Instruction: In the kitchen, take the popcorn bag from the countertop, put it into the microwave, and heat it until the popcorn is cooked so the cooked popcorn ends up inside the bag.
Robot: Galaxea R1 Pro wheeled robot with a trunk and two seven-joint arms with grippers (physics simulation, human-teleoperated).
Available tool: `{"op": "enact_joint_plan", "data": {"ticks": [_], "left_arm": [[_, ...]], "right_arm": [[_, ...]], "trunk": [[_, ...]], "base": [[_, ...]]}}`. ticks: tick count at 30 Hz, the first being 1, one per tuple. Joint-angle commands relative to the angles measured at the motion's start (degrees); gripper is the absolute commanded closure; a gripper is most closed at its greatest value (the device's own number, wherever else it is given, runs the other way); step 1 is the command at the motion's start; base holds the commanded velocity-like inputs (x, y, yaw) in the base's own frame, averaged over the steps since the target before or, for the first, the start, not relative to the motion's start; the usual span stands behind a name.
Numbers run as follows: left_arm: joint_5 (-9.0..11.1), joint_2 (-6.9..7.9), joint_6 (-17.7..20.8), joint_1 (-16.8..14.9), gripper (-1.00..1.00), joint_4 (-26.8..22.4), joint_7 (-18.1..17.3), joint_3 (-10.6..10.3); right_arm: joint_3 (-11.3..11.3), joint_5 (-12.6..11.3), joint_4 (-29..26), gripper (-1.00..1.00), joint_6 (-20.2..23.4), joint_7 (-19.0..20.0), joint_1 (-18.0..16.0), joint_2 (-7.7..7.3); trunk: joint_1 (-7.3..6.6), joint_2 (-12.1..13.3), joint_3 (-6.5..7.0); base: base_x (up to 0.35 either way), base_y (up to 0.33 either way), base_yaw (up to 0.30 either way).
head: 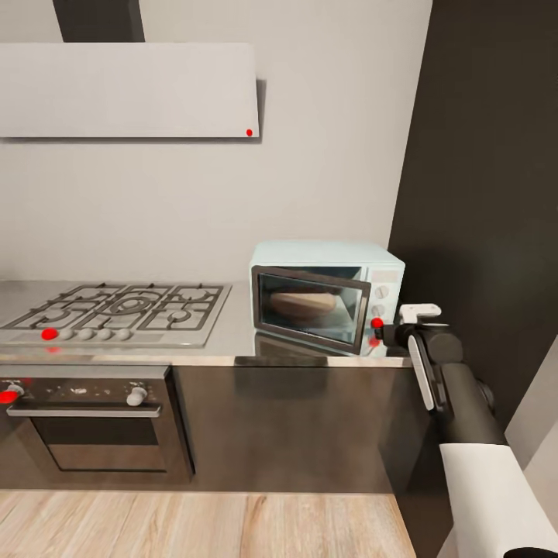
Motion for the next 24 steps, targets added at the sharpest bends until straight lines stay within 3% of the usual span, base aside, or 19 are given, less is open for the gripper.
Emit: {"op": "enact_joint_plan", "data": {"ticks": [1,13,24], "left_arm": [[0.4,-0.01,-0.1,0.0,-1.00,-0.1,0.0,0.0],[0.3,-0.01,-0.1,0.0,-1.00,-0.1,-0.1,0.0],[0.4,-0.01,-0.1,0.0,-1.00,-0.1,-0.1,0.0]], "right_arm": [[0.0,0.2,-0.1,-1.00,-0.1,0.0,0.0,-0.02],[-0.1,0.2,-0.5,-1.00,-0.6,0.0,0.0,-0.04],[-0.4,-0.6,-0.5,-1.00,-1.6,1.1,0.0,-0.04]], "trunk": [[0.00,0.0,-0.05],[0.00,0.0,-0.05],[0.00,0.0,-0.05]], "base": [[0.097,0.000,0.000],[0.265,0.000,0.000],[0.030,0.000,0.000]]}}
